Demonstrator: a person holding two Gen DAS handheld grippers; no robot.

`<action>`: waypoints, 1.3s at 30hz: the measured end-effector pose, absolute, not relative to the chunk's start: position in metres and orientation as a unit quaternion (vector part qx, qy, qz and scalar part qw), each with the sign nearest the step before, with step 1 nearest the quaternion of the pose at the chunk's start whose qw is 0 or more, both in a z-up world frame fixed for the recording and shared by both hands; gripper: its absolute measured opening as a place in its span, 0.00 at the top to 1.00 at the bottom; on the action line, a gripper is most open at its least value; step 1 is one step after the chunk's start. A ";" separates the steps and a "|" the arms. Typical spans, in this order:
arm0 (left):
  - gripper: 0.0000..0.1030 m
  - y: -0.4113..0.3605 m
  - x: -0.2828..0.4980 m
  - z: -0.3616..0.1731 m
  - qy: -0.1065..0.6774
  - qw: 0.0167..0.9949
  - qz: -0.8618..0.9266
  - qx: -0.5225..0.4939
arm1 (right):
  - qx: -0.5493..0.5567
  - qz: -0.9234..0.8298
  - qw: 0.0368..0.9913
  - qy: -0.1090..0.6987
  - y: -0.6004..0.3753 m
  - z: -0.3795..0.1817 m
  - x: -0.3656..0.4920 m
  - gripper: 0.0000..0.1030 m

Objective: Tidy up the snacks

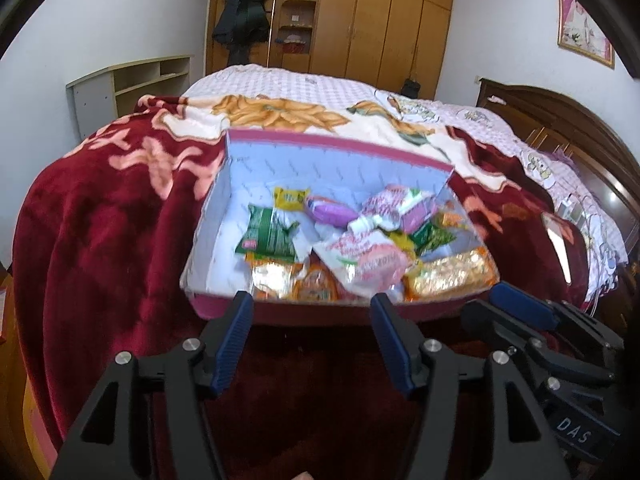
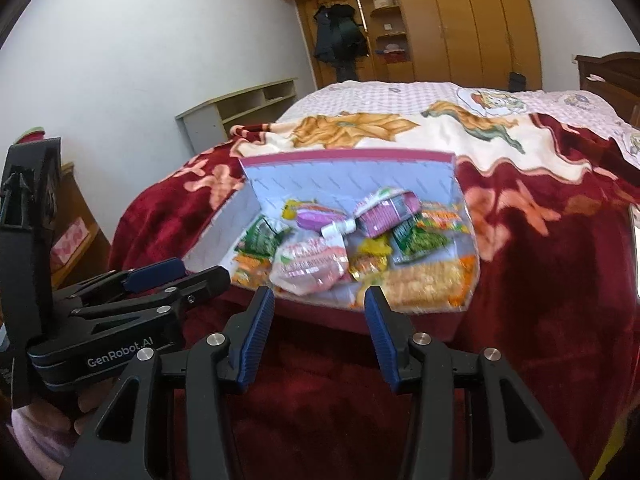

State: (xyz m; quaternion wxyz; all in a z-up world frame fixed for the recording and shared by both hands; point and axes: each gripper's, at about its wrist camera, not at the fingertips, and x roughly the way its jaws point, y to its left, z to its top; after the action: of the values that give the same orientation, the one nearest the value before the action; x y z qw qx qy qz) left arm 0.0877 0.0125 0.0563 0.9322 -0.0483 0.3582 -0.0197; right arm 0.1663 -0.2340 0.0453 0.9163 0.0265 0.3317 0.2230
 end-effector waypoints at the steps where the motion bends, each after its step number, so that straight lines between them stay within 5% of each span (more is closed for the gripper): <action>1: 0.38 0.011 0.087 0.053 0.362 0.931 -0.019 -0.046 | 0.026 0.219 0.916 0.334 -0.235 0.042 0.165 0.53; 39: 0.38 -0.007 0.087 0.015 0.387 0.922 -0.005 -0.016 | 0.030 0.182 0.909 0.375 -0.243 0.001 0.165 0.52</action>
State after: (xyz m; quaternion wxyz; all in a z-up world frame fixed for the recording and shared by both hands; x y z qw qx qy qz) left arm 0.0875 -0.0066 0.0154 0.9217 -0.0161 0.3875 -0.0049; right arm 0.1653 -0.2426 0.0007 0.9086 0.0302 0.3751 0.1815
